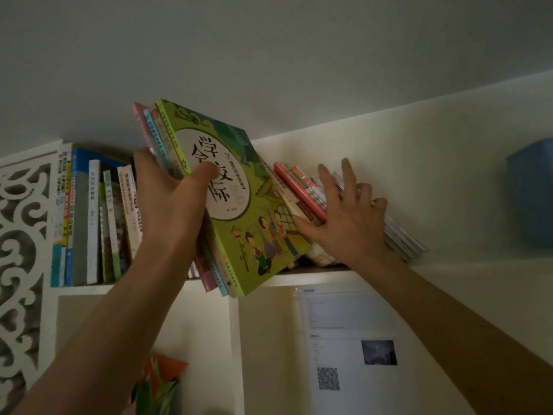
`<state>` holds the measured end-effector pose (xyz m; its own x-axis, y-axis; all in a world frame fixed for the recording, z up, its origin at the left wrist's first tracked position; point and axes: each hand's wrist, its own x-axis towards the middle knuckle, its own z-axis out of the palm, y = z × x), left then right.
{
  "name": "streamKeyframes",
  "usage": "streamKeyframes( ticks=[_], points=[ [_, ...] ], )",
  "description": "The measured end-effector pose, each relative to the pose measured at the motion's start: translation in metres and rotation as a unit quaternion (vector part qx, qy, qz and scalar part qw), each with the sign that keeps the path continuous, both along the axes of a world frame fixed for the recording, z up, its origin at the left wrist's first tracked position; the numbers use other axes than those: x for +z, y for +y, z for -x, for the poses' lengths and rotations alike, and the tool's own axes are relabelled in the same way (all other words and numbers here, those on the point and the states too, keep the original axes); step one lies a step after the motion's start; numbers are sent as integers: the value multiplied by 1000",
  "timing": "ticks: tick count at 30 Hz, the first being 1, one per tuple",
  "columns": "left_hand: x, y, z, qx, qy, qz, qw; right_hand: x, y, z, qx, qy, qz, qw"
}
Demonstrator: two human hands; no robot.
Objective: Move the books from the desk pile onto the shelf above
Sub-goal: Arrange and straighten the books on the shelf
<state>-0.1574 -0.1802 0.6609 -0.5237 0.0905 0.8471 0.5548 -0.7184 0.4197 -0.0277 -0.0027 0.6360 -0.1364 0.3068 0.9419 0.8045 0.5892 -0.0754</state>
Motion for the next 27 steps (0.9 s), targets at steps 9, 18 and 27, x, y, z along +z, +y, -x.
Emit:
streamKeyframes(
  ticks=[9,18,27],
  points=[
    [-13,-8,6,23,-8,-15,1000,17,8,-23,90,-94,46,990],
    [-6,-18,-7,34,-10,-40,999,27,3,-26,96,-63,123,986],
    [4,-15,-28,52,18,-39,998,28,-2,-12,77,-58,127,987]
  ],
)
